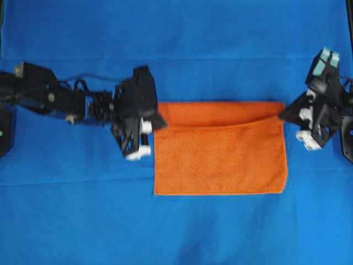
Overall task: Fold the orange towel.
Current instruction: 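Grasp far corners and pull them toward the near edge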
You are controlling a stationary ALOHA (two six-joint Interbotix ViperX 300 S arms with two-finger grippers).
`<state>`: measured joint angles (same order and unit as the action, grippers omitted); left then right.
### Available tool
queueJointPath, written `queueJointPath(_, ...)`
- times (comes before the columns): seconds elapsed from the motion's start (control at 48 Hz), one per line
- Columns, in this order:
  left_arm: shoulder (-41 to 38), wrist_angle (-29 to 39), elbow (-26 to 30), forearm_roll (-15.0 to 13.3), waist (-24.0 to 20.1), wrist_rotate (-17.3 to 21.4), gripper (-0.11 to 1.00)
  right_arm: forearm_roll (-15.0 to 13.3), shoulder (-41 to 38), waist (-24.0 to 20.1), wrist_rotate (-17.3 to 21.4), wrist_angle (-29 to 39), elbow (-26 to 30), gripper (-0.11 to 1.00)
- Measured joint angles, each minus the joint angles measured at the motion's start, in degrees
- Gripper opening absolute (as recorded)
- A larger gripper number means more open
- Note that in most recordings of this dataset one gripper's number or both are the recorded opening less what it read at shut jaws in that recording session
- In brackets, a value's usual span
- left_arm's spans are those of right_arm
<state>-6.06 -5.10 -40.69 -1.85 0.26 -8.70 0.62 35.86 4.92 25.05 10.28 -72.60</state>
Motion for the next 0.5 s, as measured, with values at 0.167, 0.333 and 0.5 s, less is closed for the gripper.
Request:
queueJointPath(0.167, 0.0, 0.0, 0.1, -0.1, 6.7, -5.7, 0.01, 0.0, 1.5, -10.3, 6.1, 1.7, -0.4, 0.01)
queueJointPath(0.333, -0.5, -0.1, 0.9, 0.0, 11.2, -9.6, 0.01, 0.0, -0.1, -18.3, 10.9, 1.6, -0.3, 0.01)
queueJointPath(0.5, -1.3, -0.1, 1.4, 0.0, 14.2, -9.8, 0.01, 0.1, -3.3, -22.5, 13.7, -1.0, 0.0, 0.01)
